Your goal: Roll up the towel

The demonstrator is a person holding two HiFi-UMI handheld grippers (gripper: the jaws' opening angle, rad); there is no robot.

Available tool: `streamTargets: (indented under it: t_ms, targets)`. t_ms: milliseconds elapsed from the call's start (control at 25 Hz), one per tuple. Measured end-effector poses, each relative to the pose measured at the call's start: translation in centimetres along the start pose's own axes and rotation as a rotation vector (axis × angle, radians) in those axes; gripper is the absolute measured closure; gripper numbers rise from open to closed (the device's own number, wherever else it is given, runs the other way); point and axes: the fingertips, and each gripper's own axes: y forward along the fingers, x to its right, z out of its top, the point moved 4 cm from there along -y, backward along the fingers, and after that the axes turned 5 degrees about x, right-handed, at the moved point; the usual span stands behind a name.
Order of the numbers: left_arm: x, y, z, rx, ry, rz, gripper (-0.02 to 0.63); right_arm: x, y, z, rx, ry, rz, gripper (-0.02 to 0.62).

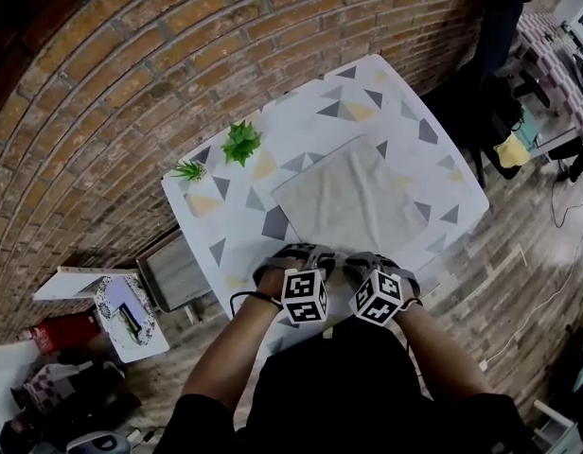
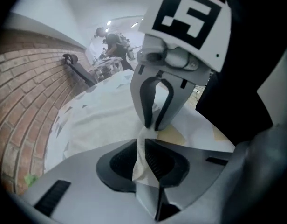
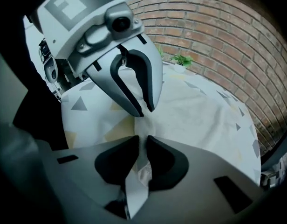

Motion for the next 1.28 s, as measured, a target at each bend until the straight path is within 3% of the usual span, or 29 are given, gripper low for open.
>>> streamTargets:
  t_ms: [160,240,400,480,600,800,1120,1280]
  targets:
    - [0.9,0.0,0.2,-0.032,0.123,-0.035,0.543,0.6,-0.1,0.1,0.018,0.075,0.031,0.544]
    - [1.2,0.8,-0.3,-0.067,0.144,-0.055,0.494,1.0,-0.2,0.1,0.033,0.135,0.051,0.545]
    - [0.3,1.9,-0.8,-0.078,0.09,-0.052,0.5,2.0,-0.5,0.3,0.041,0.178,0.028,0.538]
    - [-0.3,2.1,-0.8,-0.077,0.058,-0.062,0.543,2.6,-0.9,0.5,0.043,0.17,-0.014,0.524]
    - [-0.6,2.0,-0.6,-0.074,-0.033,-0.128,0.565,2.5,-1.7,1.4,0.068,0.12,-0.046,0.511]
    - [-0.4,1.5,0.0,-0.068,-0.167,-0.222,0.569,0.2,-1.4,1.6,0.041,0.004,0.004,0.472]
    - [2.2,1.2,0.7,-0.063,-0.185,-0.272,0.569,-1.2,-1.2,0.2,-0.008,-0.008,0.005,0.529]
    - [4.1,1.1,1.2,-0.061,-0.158,-0.288,0.568,-2.6,-2.1,-0.7,-0.03,-0.011,0.025,0.541]
